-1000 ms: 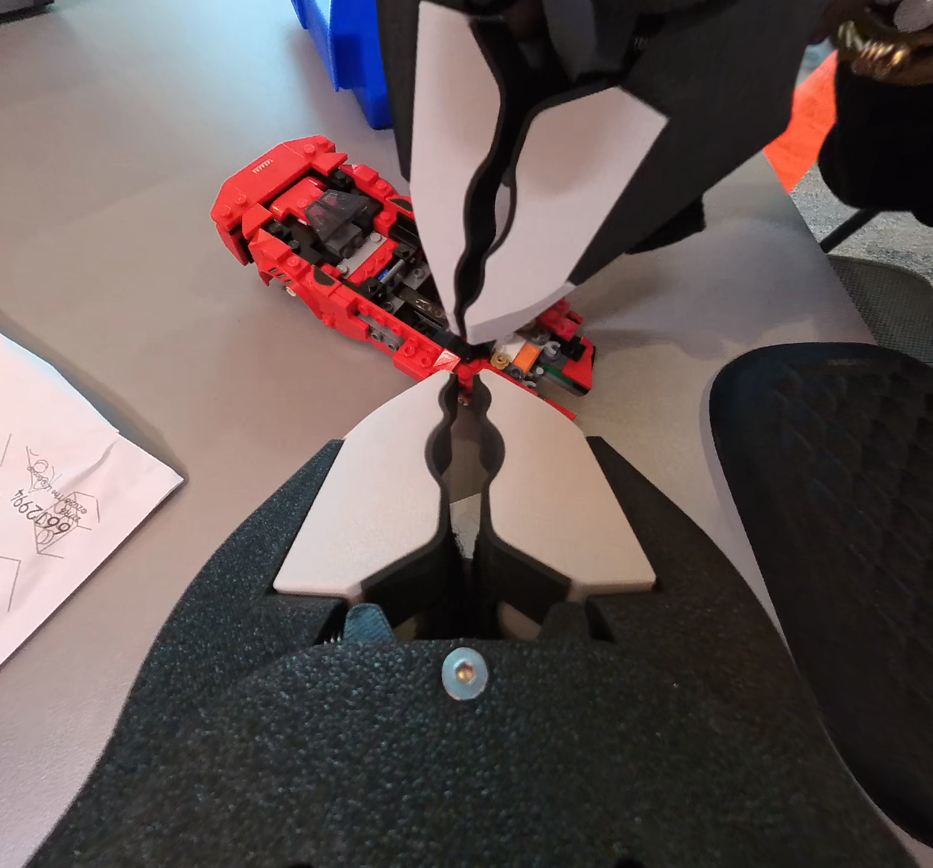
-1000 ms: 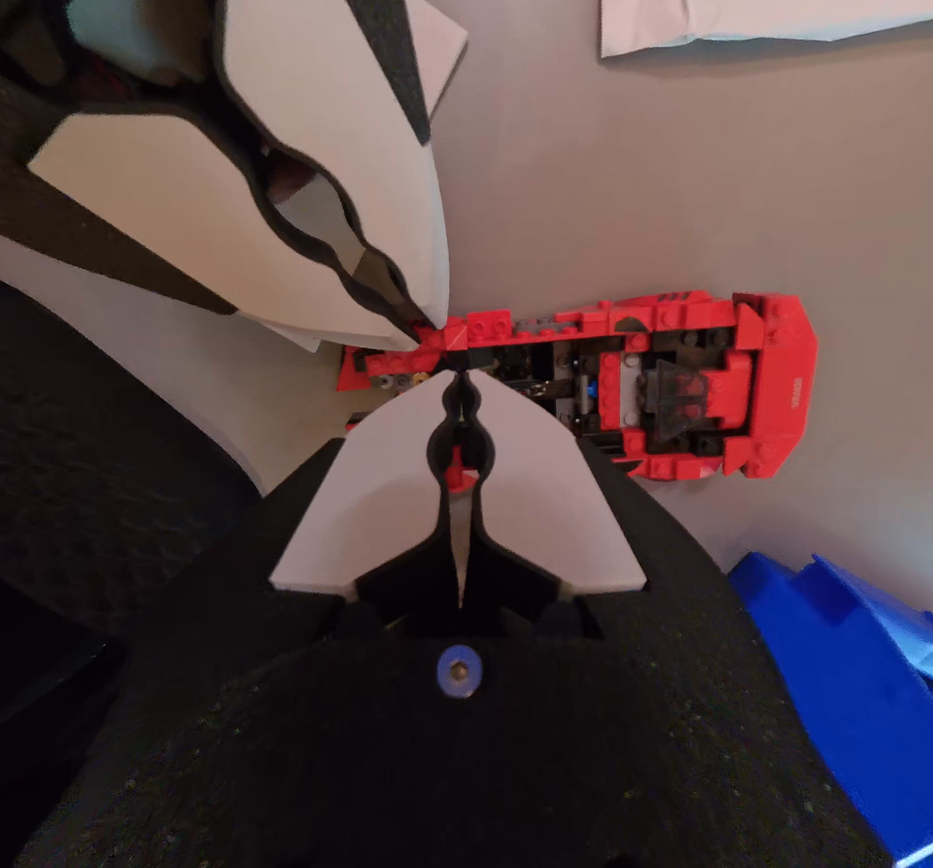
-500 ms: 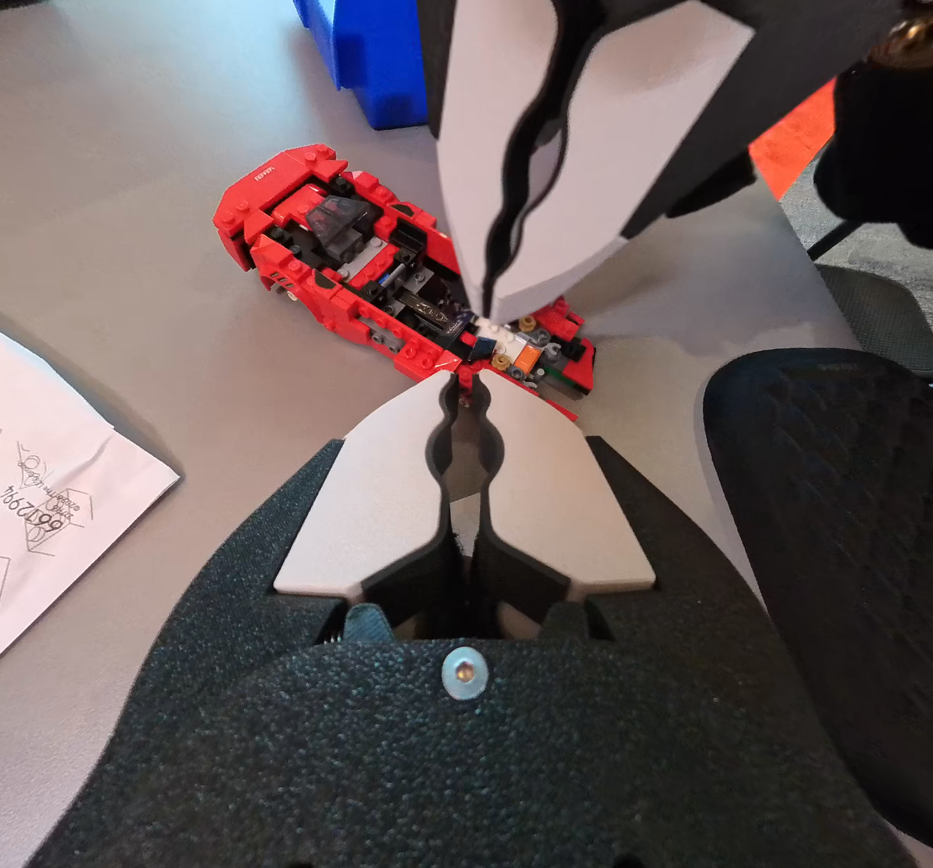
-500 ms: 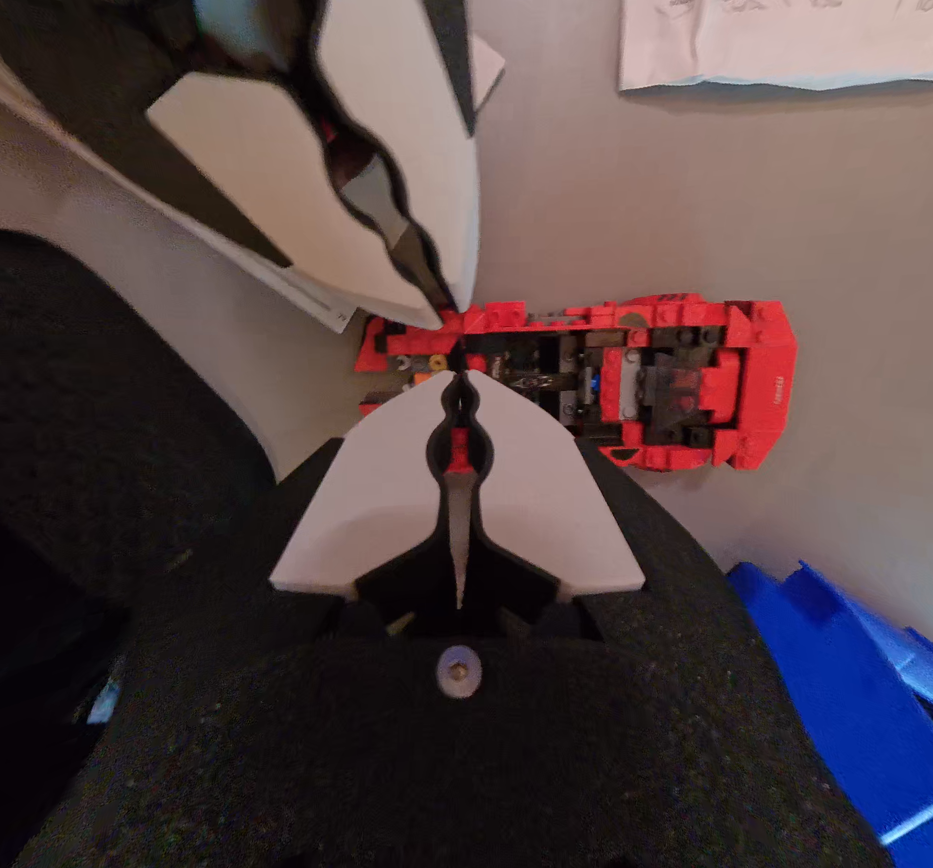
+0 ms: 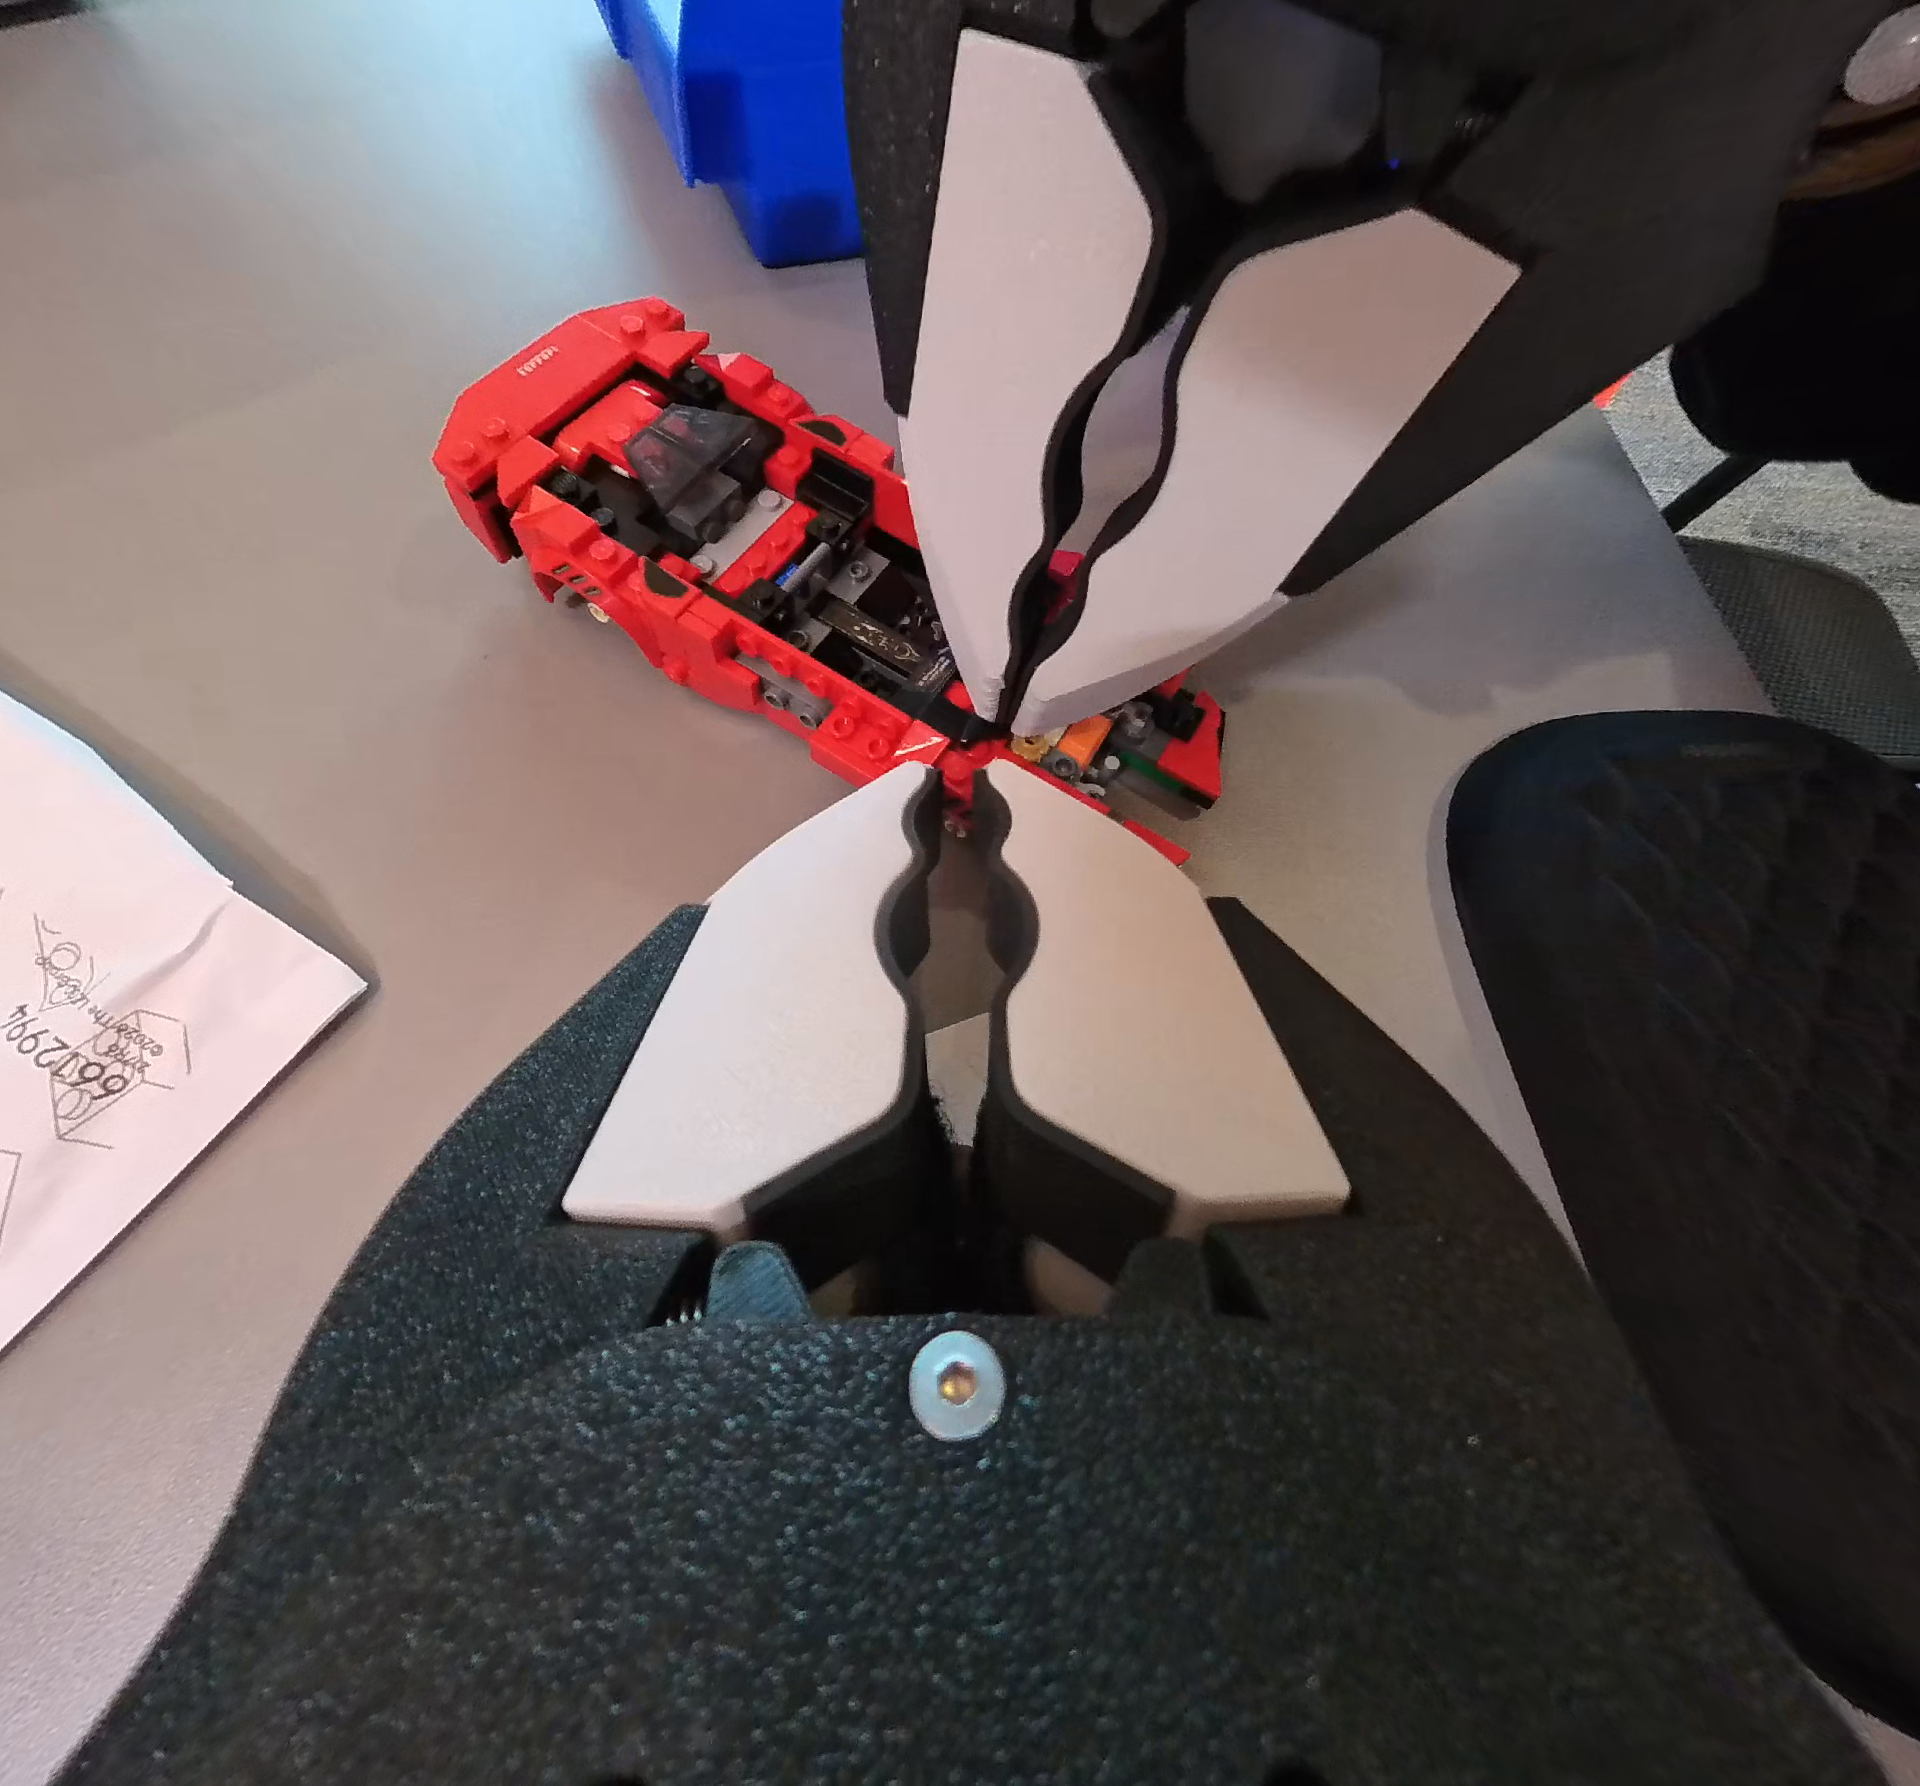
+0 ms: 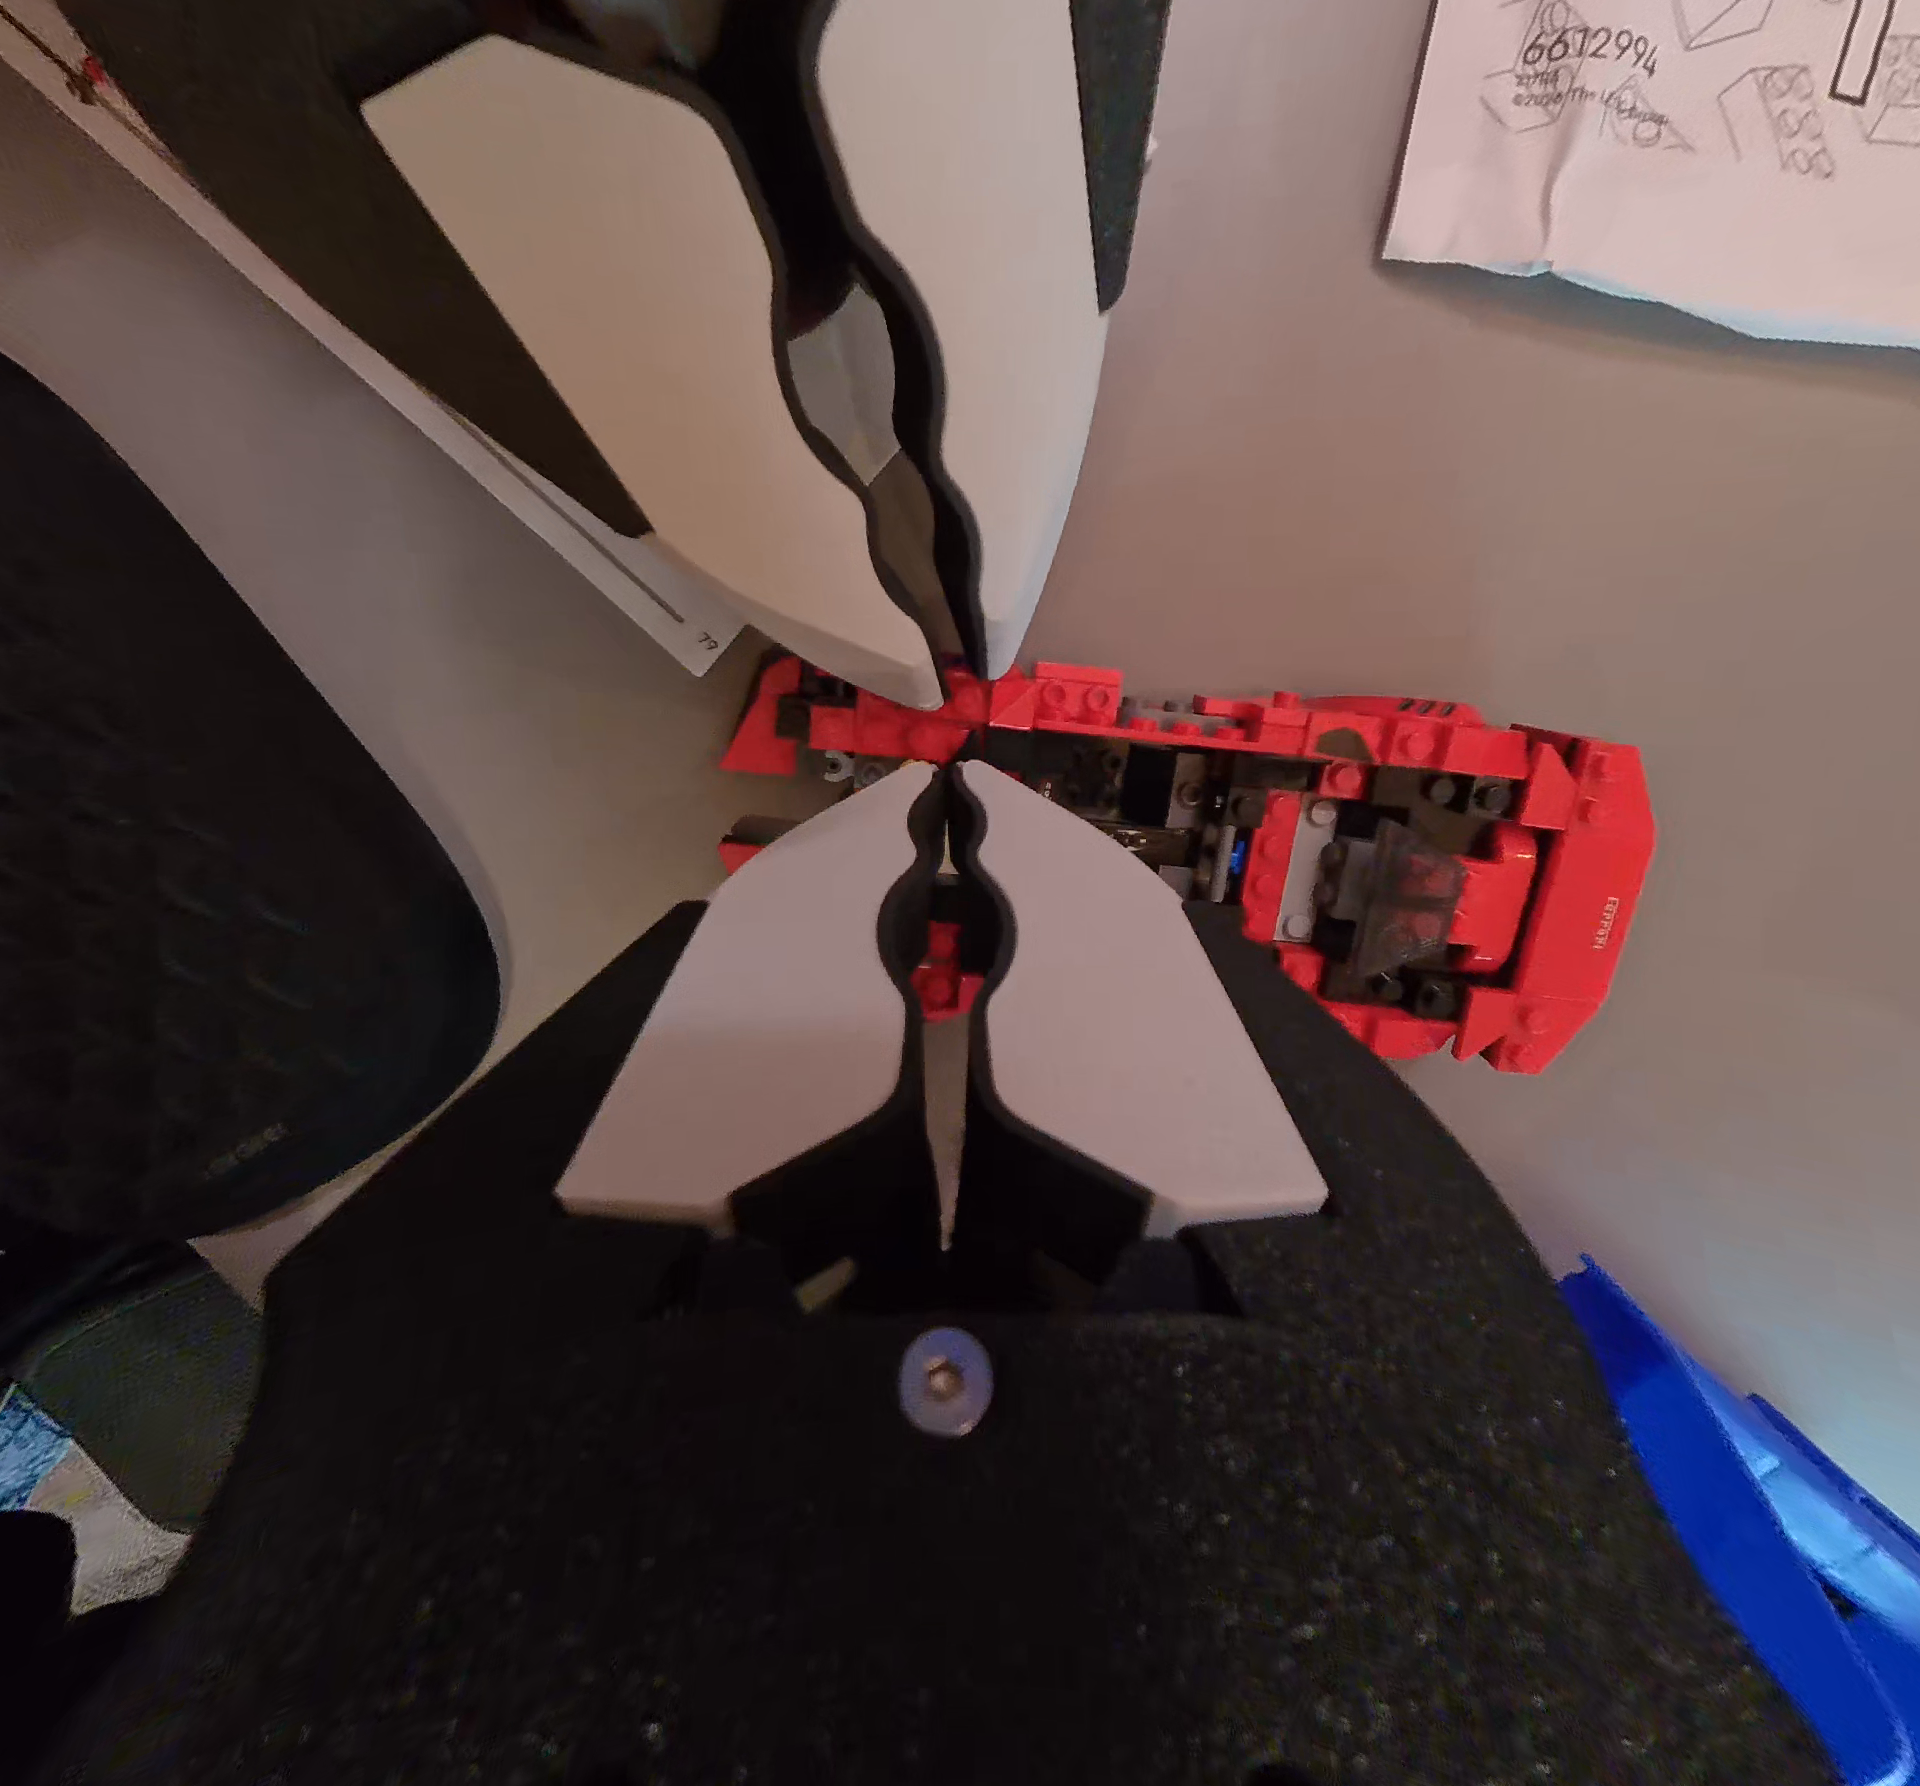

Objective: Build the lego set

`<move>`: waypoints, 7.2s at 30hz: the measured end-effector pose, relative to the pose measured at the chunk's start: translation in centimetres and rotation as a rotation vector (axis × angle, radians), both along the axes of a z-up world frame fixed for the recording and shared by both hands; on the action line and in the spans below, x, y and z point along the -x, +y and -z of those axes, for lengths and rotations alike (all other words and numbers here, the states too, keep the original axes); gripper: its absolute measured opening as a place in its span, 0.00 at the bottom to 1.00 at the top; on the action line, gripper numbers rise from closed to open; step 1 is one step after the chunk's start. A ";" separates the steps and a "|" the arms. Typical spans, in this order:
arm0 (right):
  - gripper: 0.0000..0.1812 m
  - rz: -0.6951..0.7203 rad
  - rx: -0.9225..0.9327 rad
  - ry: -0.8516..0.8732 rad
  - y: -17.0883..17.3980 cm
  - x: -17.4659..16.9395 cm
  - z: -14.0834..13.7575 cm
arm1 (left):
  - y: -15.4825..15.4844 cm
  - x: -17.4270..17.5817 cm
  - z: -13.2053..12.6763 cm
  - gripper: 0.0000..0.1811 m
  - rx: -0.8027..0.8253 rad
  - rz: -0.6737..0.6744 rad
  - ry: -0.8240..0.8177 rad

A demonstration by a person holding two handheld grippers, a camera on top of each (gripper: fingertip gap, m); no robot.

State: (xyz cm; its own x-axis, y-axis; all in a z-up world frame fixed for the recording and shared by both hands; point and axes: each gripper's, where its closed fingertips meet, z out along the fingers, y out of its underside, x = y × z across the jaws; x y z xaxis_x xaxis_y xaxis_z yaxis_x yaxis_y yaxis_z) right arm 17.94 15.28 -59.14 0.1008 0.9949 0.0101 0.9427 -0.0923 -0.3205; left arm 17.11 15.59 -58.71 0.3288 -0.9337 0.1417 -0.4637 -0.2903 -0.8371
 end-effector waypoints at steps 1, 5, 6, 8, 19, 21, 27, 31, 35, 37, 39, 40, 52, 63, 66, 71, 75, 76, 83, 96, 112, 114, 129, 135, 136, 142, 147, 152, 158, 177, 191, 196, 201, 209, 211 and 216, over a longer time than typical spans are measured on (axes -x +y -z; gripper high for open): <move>0.00 0.009 0.001 0.001 0.0 0.0 0.0 | 0.0 0.0 0.0 0.02 -0.001 0.000 0.001; 0.00 0.056 -0.006 -0.007 0.0 0.0 0.1 | 0.0 0.0 0.0 0.02 -0.010 -0.003 0.005; 0.00 0.069 -0.011 -0.012 0.0 0.0 0.1 | 0.0 0.0 0.1 0.02 -0.012 -0.004 0.005; 0.00 0.086 -0.023 -0.022 0.0 0.0 0.1 | 0.0 0.0 0.1 0.02 -0.010 -0.008 0.003; 0.00 0.176 -0.047 -0.073 0.0 0.0 0.2 | 0.1 0.0 0.0 0.01 0.001 -0.025 -0.006; 0.00 0.185 -0.045 -0.083 0.0 0.0 0.2 | 0.1 0.0 0.0 0.01 -0.001 -0.027 -0.007; 0.00 0.174 -0.024 -0.038 0.2 0.6 0.3 | -0.1 -0.1 -0.1 0.00 0.013 -0.013 -0.021; 0.00 0.190 0.034 0.117 0.5 0.9 -1.6 | 0.0 0.1 -0.1 0.02 0.042 -0.018 -0.027; 0.00 0.182 0.015 0.085 1.1 -0.7 -1.9 | 0.1 0.2 -0.1 0.03 0.081 -0.014 -0.041; 0.00 0.137 0.001 0.044 0.8 -0.9 -0.8 | 0.1 0.2 -0.1 0.03 0.083 -0.016 -0.043; 0.00 0.105 0.020 0.054 0.2 -0.4 -0.3 | 0.1 0.2 -0.1 0.03 0.078 -0.017 -0.042; 0.00 0.106 0.022 0.065 0.1 -0.2 -0.2 | 0.1 0.2 -0.1 0.03 0.077 -0.017 -0.040; 0.00 0.104 0.041 0.057 0.0 -0.1 0.1 | 0.0 0.1 0.1 0.03 0.066 -0.014 -0.029; 0.00 0.093 0.049 0.097 1.4 0.6 -0.1 | 0.1 0.2 0.0 0.03 0.080 -0.018 -0.038; 0.00 0.095 0.044 0.077 1.4 0.6 0.0 | 0.1 0.2 0.0 0.02 0.082 -0.018 -0.039; 0.00 0.103 0.025 0.028 1.3 0.6 0.0 | 0.0 0.1 0.0 0.02 0.076 -0.015 -0.034; 0.00 0.125 0.022 0.027 1.3 0.5 0.0 | 0.0 0.1 0.0 0.02 0.075 -0.015 -0.034; 0.00 0.122 0.008 0.021 1.3 0.5 0.0 | 0.0 0.1 0.0 0.02 0.075 -0.016 -0.034; 0.00 0.094 -0.103 -0.032 1.3 0.7 0.1 | 0.1 0.1 0.0 0.02 0.070 -0.018 -0.032; 0.00 0.158 -0.082 0.202 3.1 -0.4 -4.3 | -0.2 0.1 -0.1 0.02 0.081 -0.002 -0.039; 0.00 0.148 -0.044 0.166 -0.3 -4.4 -2.1 | 0.1 0.3 -1.0 0.04 0.023 -0.013 -0.005; 0.00 0.125 -0.015 0.158 -0.3 -3.9 -1.6 | 0.0 0.3 -1.2 0.04 0.019 -0.014 0.007; 0.00 0.064 0.033 -0.019 0.9 -3.4 0.0 | -0.9 2.9 -1.8 0.04 -0.021 -0.062 0.037; 0.00 0.091 -0.061 0.235 1.8 -0.6 -2.9 | -2.5 6.5 -4.5 0.03 -0.065 -0.122 0.033; 0.00 0.098 -0.097 0.271 2.1 -0.2 -3.2 | -2.8 7.6 -5.2 0.03 -0.078 -0.146 0.028; 0.00 0.087 -0.157 0.629 1.1 3.3 -6.3 | -5.1 16.1 -10.5 0.03 -0.224 -0.359 0.000; 0.00 0.039 -0.035 0.887 -1.6 6.3 -8.5 | -7.5 23.7 -13.2 0.04 -0.355 -0.577 -0.027; 0.00 -0.074 0.029 0.884 -4.3 9.8 -8.3 | -9.0 27.3 -11.0 0.06 -0.341 -0.681 -0.012; 0.24 -0.222 0.141 0.672 -8.0 14.3 -5.9 | -9.8 27.1 -6.9 0.06 -0.199 -0.656 -0.060; 0.11 -0.154 0.056 0.387 -3.4 12.4 -2.8 | -10.3 25.2 -4.7 0.03 -0.118 -0.579 -0.175; 0.09 -0.146 0.105 0.181 -3.4 15.7 1.9 | -10.2 25.3 -4.4 0.03 -0.107 -0.583 -0.173; 0.04 -0.190 0.031 0.172 -2.9 15.8 2.1 | -10.2 25.2 -4.2 0.03 -0.098 -0.581 -0.168; 0.03 -0.272 0.017 0.200 -2.8 15.3 1.5 | -10.1 25.2 -4.3 0.03 -0.121 -0.577 -0.165; 0.03 -0.281 -0.116 0.240 -0.7 3.0 -7.9 | -10.0 24.6 -4.5 0.04 -0.125 -0.536 -0.113; 0.03 -0.271 -0.139 0.201 -0.4 -0.7 -8.3 | -10.2 23.6 -5.1 0.04 -0.121 -0.502 -0.090; 0.03 -0.261 -0.081 0.187 -1.1 -4.3 -5.7 | -10.5 19.4 -8.0 0.04 -0.113 -0.396 -0.031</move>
